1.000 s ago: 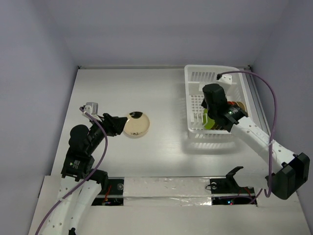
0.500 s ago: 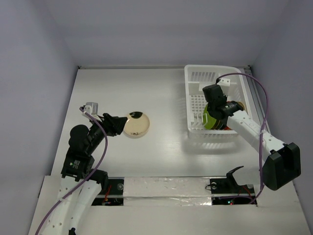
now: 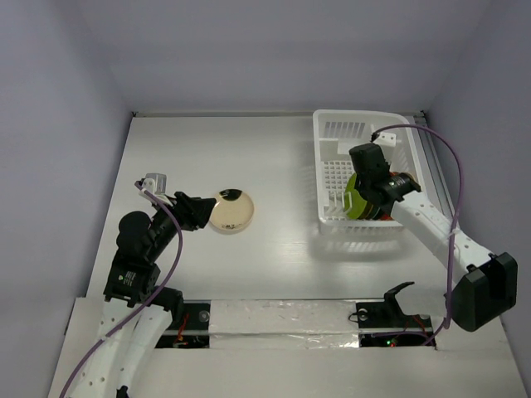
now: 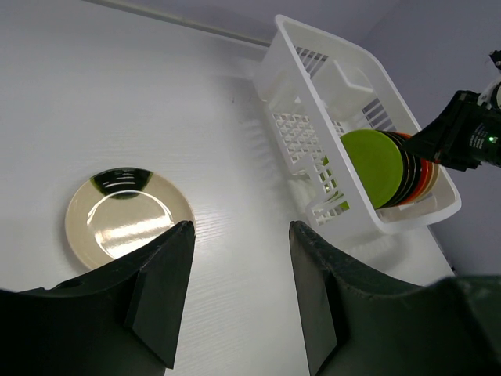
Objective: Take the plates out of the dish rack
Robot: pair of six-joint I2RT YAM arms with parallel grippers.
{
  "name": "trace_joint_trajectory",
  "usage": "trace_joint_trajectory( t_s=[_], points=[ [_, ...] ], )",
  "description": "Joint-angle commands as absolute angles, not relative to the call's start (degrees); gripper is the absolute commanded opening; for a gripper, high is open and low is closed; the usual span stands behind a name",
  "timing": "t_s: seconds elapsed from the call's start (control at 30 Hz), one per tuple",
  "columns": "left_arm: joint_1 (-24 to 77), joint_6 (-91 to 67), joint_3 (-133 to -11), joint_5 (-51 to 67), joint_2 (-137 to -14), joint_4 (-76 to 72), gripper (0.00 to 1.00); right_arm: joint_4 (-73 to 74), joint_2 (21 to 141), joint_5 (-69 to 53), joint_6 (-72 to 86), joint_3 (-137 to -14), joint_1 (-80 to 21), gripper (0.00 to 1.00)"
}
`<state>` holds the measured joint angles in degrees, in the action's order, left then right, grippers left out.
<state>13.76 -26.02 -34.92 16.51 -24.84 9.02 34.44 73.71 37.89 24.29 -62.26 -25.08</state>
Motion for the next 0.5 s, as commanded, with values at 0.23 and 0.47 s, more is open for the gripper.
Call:
trace_joint_trajectory(
  t_s=[0.23,0.47],
  points=[
    [13.45,-25.93,-34.98,17.4,-24.08,6.33,0.48,35.33,75.76,37.09,24.34,-63.02,-24.7,0.24],
    [13.45,-26.01,-35.16,17.58,-24.17,6.24,0.48,37.09,78.66,38.94,26.37,-64.16,-24.7,0.27]
  ],
)
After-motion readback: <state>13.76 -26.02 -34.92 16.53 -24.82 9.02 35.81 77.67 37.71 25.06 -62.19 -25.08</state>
